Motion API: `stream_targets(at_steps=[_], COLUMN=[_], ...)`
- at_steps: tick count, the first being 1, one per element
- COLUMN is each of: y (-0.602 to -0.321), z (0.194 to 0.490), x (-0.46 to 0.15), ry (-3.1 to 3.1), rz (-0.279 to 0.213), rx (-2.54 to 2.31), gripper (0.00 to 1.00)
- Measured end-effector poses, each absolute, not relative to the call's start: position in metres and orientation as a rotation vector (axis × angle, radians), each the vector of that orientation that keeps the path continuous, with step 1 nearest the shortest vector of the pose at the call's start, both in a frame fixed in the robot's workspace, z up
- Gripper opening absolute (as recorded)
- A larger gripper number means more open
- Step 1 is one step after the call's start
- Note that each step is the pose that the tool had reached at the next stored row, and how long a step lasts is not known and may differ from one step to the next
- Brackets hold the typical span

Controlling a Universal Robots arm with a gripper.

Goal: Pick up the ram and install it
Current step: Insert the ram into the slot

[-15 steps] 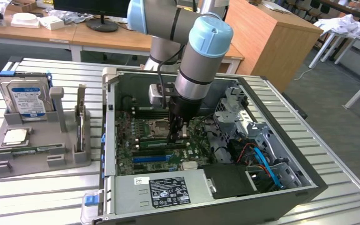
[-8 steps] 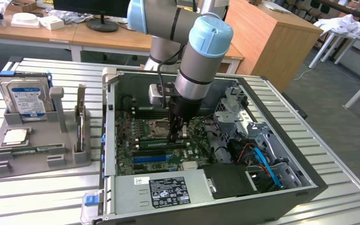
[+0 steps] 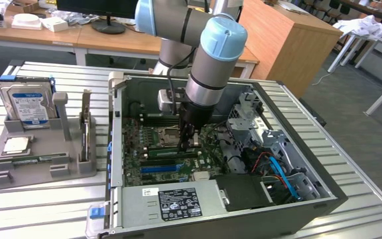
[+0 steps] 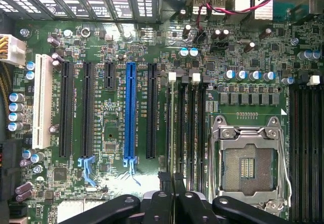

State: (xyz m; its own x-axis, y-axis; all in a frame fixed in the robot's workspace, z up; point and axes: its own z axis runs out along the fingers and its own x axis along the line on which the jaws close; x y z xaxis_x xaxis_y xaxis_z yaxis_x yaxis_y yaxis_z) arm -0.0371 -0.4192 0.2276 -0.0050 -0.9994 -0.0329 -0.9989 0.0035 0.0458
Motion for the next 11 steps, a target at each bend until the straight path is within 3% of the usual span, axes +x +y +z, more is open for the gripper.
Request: stream_targets(at_steps=[11], y=[-0.4188], z=[0.2275], x=[-0.0373], ry=[-2.219], rz=[-0.087], rx=[2.209], gripper=[0.12])
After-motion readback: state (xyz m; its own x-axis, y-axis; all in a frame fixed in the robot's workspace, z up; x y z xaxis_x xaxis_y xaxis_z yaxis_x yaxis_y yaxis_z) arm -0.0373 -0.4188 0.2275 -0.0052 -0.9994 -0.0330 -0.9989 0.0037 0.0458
